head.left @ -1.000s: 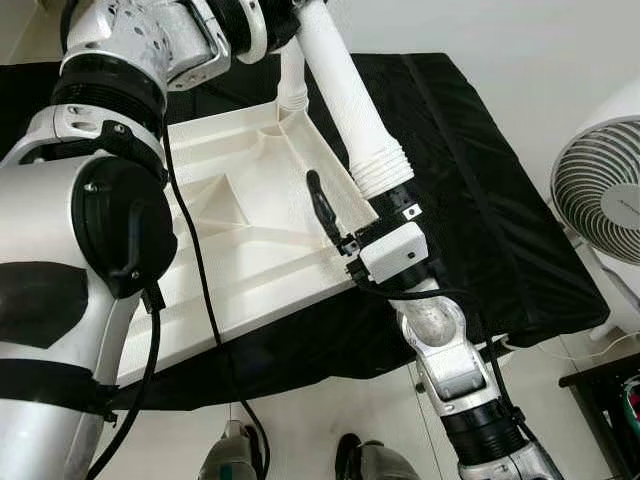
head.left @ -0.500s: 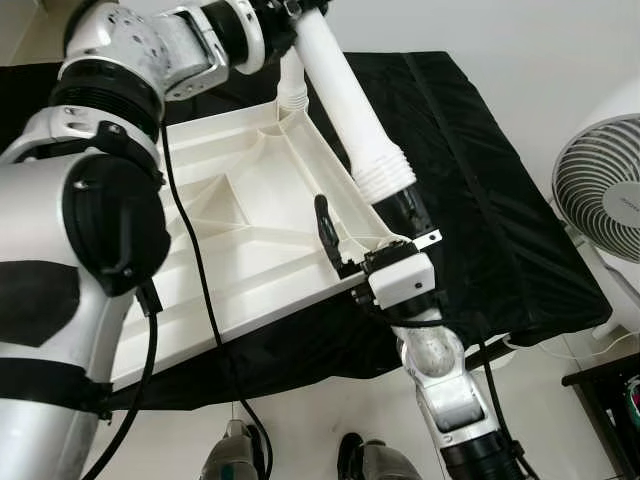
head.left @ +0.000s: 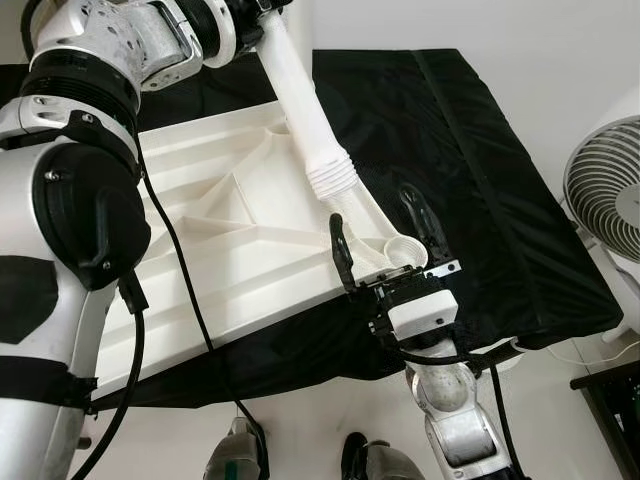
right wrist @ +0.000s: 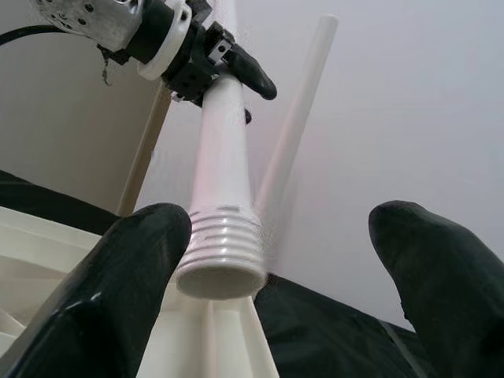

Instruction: Building children table

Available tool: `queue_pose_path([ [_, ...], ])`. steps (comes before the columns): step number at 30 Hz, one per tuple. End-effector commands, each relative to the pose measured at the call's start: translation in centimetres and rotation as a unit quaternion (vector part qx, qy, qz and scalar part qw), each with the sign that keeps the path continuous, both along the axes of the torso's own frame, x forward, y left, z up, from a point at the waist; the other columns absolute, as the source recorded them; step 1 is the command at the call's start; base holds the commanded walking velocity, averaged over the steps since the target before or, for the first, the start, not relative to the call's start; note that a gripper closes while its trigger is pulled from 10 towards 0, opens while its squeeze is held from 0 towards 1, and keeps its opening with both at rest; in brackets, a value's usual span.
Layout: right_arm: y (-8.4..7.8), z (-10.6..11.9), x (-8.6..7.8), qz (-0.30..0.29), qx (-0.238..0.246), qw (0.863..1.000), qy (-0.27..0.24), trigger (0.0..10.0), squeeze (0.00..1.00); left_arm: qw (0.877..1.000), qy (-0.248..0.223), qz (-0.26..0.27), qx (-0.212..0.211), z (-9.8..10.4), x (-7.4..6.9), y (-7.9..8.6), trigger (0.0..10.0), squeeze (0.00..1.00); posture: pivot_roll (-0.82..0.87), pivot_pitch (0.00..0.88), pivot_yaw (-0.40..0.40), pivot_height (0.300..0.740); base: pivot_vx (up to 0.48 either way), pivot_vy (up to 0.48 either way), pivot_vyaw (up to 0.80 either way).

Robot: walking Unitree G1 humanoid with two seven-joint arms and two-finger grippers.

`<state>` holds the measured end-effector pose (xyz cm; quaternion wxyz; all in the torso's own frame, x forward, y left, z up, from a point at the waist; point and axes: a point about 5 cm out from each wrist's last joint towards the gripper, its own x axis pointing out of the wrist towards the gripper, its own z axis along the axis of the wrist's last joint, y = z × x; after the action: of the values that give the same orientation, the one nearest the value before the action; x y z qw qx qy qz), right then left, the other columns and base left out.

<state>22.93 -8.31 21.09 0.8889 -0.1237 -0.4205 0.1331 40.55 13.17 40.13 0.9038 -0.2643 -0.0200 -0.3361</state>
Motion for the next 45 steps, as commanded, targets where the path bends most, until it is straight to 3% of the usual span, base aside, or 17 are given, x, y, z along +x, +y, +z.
queue_pose_path([
  [1,-0.1,0.8,0.2,0.005,0.011,1.000,0.006,10.0,0.00,0.999,-0.037,-0.008,0.024,0.9,-0.3,-0.3,10.0,0.00,0.11,0.199,0.018,0.740,0.000,0.000,0.00],
  [8,-0.3,2.9,2.0,0.039,0.073,0.995,0.060,10.0,0.00,0.993,-0.092,0.010,0.071,1.0,-0.2,-1.3,10.0,0.00,0.11,0.195,-0.002,0.740,0.000,0.000,0.00],
  [10,-0.3,3.3,2.7,0.055,0.096,0.990,0.084,10.0,0.00,0.989,-0.114,0.035,0.088,0.8,0.0,-1.4,10.0,0.00,0.11,0.194,-0.008,0.740,0.000,0.000,0.00],
  [12,-0.4,2.8,4.6,0.052,0.120,0.981,0.145,10.0,0.00,0.982,-0.140,0.061,0.114,0.3,0.2,-1.8,10.0,0.00,0.11,0.191,-0.013,0.740,0.000,0.000,0.00],
  [19,-0.3,3.3,6.6,0.060,0.147,0.967,0.199,10.0,0.00,0.965,-0.191,0.097,0.152,-0.1,0.0,-2.4,10.0,0.00,0.12,0.186,-0.024,0.740,0.000,0.000,0.00],
  [25,0.1,3.9,8.0,0.065,0.124,0.963,0.229,10.0,0.00,0.943,-0.250,0.124,0.180,-0.5,-0.8,-3.6,10.0,0.00,0.12,0.173,-0.040,0.740,0.000,0.000,0.00],
  [29,0.8,4.5,8.9,0.107,0.115,0.952,0.261,10.0,0.00,0.928,-0.292,0.138,0.188,-0.9,-1.9,-4.5,10.0,0.00,0.12,0.163,-0.050,0.740,0.000,0.000,0.00],
  [34,0.8,4.7,9.4,0.118,0.106,0.948,0.275,10.0,0.00,0.921,-0.309,0.149,0.185,-1.0,-2.5,-4.9,10.0,0.00,0.12,0.149,-0.065,0.740,0.000,0.000,0.00],
  [39,0.4,4.9,10.5,0.106,0.068,0.951,0.282,10.0,0.00,0.912,-0.338,0.144,0.184,-1.1,-4.1,-6.3,10.0,0.00,0.12,0.137,-0.077,0.740,0.000,0.000,0.00],
  [45,0.2,5.2,11.3,0.103,0.051,0.952,0.285,10.0,0.00,0.913,-0.342,0.133,0.176,-1.4,-5.1,-7.2,10.0,0.00,0.12,0.129,-0.080,0.740,0.000,0.000,0.00],
])
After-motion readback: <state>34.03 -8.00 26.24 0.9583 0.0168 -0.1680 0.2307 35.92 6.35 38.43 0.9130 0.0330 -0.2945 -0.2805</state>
